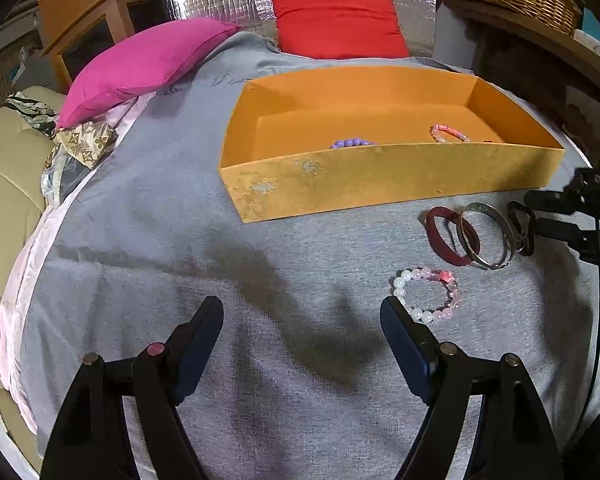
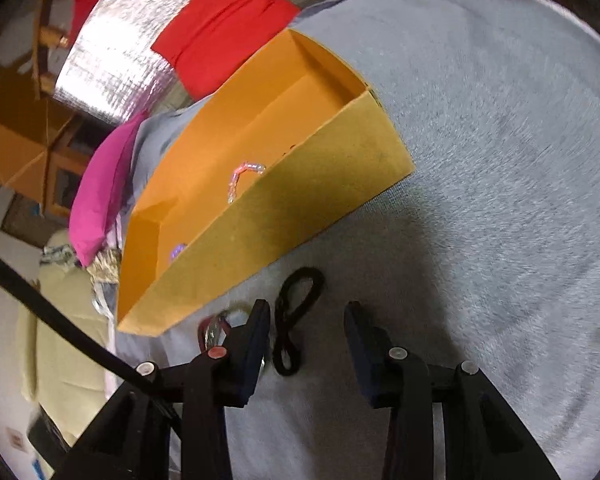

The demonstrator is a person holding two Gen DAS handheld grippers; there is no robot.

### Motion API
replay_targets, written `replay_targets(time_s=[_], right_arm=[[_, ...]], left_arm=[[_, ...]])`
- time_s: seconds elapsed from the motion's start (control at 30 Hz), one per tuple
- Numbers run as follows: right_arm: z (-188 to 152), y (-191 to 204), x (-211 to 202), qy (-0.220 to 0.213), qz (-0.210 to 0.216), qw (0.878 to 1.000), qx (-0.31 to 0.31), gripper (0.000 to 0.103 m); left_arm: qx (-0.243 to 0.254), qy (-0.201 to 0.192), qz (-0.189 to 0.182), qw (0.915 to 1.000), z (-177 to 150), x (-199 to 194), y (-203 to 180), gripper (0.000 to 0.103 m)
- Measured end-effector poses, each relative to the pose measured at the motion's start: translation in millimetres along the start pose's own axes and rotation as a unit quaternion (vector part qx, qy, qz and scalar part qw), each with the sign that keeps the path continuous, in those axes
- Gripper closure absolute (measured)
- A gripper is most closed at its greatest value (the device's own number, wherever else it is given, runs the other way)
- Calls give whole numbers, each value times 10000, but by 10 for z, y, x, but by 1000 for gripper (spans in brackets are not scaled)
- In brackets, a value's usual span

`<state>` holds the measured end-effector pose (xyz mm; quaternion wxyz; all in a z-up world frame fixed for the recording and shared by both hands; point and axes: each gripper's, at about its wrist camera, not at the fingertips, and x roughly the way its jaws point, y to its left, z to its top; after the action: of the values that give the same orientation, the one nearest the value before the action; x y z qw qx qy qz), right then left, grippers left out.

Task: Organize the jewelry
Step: 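Move the left tool toward the pink crystal bracelet while the right tool moves toward the black hair tie, then lower the left tool around the pink crystal bracelet and close it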

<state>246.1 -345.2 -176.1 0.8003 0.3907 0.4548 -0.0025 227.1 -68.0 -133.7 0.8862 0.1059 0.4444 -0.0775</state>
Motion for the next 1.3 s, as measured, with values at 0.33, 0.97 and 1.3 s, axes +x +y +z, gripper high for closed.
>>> replay_targets(time_s=[0.33,0.97,1.3], right_arm=[[69,-29,141,-141,-25,9996,237,96],[-16,-227,-207,-147,-136,9998,-52,96],[-25,-230,-276,-211,-102,9997,-51,96]], left_arm=[[20,-422,-458,9981,66,-96,-126,22],[133,-365,-1298,9908,127,33,-410,42],[10,-93,-1400,9901,95,125,-322,54]])
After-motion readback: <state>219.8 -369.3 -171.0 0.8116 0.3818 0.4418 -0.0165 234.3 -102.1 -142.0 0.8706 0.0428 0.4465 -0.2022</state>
